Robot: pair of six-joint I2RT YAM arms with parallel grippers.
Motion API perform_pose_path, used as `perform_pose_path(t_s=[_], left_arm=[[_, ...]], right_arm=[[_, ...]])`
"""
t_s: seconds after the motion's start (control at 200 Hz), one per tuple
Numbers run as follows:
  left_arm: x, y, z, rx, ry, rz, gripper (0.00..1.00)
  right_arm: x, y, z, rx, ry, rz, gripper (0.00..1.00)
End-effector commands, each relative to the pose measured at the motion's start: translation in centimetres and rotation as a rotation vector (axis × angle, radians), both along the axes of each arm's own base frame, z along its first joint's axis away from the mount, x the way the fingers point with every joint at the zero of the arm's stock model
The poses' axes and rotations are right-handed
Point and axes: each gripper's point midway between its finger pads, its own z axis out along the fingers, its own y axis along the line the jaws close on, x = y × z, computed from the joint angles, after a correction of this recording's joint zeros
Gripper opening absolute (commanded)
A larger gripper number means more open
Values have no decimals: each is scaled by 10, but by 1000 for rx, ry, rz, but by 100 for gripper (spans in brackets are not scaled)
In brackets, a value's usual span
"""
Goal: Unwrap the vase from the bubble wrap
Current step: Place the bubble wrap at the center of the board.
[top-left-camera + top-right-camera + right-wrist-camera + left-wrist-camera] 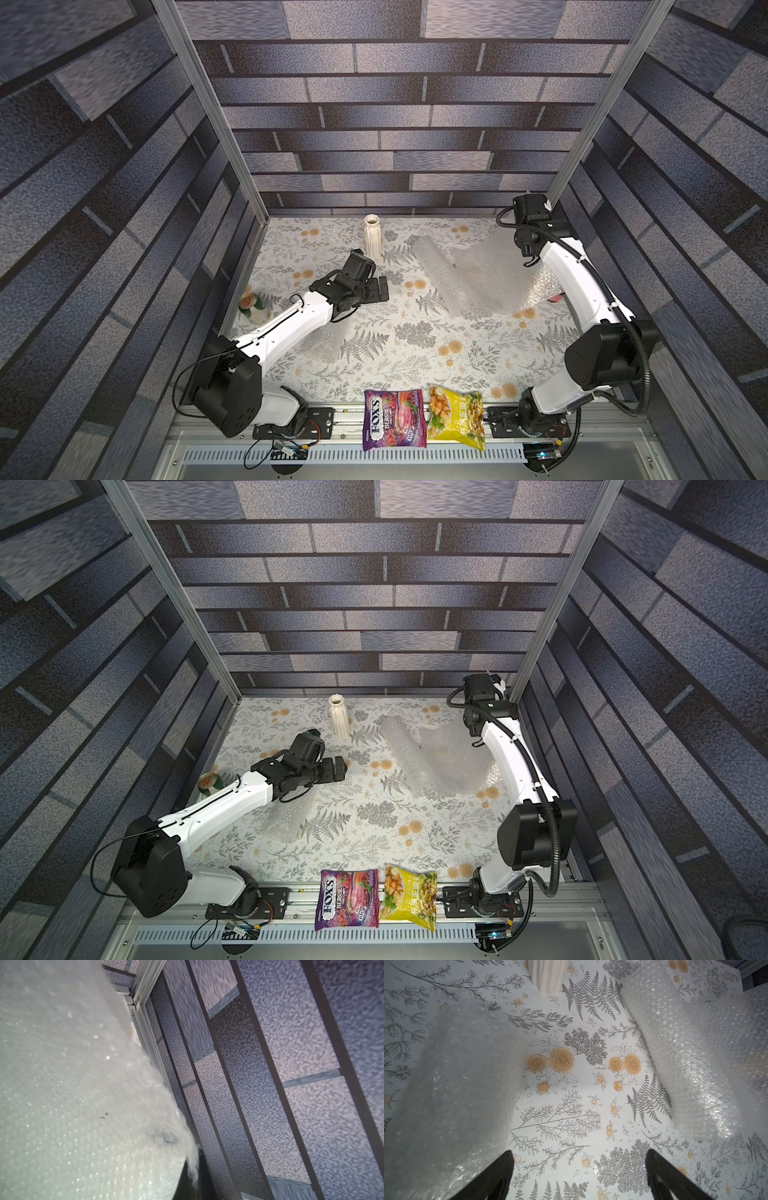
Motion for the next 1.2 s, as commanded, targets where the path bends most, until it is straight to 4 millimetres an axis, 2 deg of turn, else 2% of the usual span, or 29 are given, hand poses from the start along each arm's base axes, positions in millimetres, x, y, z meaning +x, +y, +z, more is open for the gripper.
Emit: perform_pose_path(t_s=[0.0,0.241,0.276,0.331,0.371,0.476,0.546,0.636,0.712,0.802,0.952,1.052,1.198], left_arm=[[7,-10,15,-22,-32,-22,100],[7,-12,13,-17,-27,-28,100],[7,-12,12,-15,-26,-28,100],[7,-11,12,-14,-26,-28,100],[7,-11,12,-15,-26,-26,100],[7,-11,12,-13,-29,-25,100],[8,-10,10,-10,-26,-19,100],[9,-8,8,-5,-26,-7,100],[10,-7,8,-9,-33,9,100],[10,-5,8,-13,-44,22,100],[9,-1,7,3,-41,27,100],[9,-1,7,2,-42,27,100],[6,2,7,5,-42,32,100]], right_arm=[[11,1,-22,19,35,26,0],[21,10,-64,66,146,59,0],[21,12,-68,87,161,65,10],[20,15,-70,113,172,60,35],[19,17,-69,133,169,62,44],[18,29,-50,225,85,92,59],[19,53,-40,358,41,170,64],[18,91,-31,448,28,290,67],[14,123,-31,490,48,382,67],[6,170,-42,593,93,506,66],[-2,225,-72,773,166,600,66],[4,238,-96,846,217,579,67],[12,226,-107,798,204,510,67]])
